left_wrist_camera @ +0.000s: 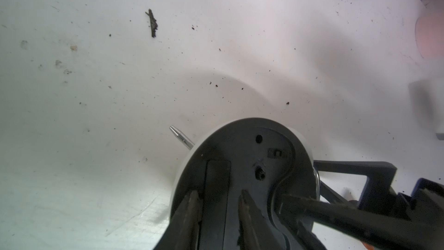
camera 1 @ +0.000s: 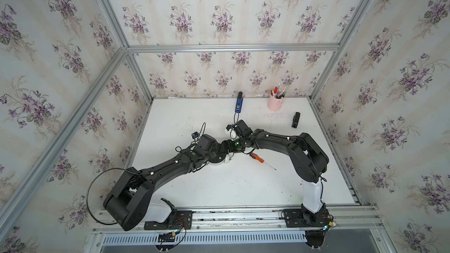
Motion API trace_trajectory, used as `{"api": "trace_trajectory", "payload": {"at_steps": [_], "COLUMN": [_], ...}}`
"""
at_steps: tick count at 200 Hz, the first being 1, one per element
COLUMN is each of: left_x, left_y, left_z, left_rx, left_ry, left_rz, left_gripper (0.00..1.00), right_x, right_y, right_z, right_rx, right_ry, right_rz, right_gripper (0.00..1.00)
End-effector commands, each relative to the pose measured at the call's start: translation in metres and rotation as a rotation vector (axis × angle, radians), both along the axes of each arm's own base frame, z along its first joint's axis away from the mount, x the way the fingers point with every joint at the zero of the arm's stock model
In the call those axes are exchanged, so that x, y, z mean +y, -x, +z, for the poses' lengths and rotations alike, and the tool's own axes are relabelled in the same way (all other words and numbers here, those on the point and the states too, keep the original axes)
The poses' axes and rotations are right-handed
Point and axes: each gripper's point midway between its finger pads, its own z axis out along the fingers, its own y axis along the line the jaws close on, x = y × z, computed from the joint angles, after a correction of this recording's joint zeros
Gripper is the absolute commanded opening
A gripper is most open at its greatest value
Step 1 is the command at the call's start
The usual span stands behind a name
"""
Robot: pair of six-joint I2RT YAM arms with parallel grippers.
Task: Remove the battery from the alarm
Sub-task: Remove the cover from the alarm.
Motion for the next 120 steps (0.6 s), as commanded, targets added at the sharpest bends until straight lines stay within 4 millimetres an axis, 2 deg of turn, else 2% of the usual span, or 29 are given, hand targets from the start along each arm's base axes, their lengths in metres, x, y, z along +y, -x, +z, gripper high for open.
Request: {"api": "trace_trajectory", "payload": {"at_steps": [1, 120], "left_x": [-0.04, -0.041], "left_y": [0.013, 0.008], "left_z": [0.005, 0.016], "left_rx": [0.045, -0.026], "left_ry": [0.202, 0.234], "left_rz": [-0.125, -0.124], "left_gripper": [0.31, 0.2], "right_x": [-0.034, -0.032], "right_y": [0.039, 0.04], "right_z": [-0.041, -0.044], "right_rx": [0.124, 0.134], "right_ry": [0.196, 0.194], "right_rz": [0.055, 0.059], "right_gripper": [0.81, 0.8]}}
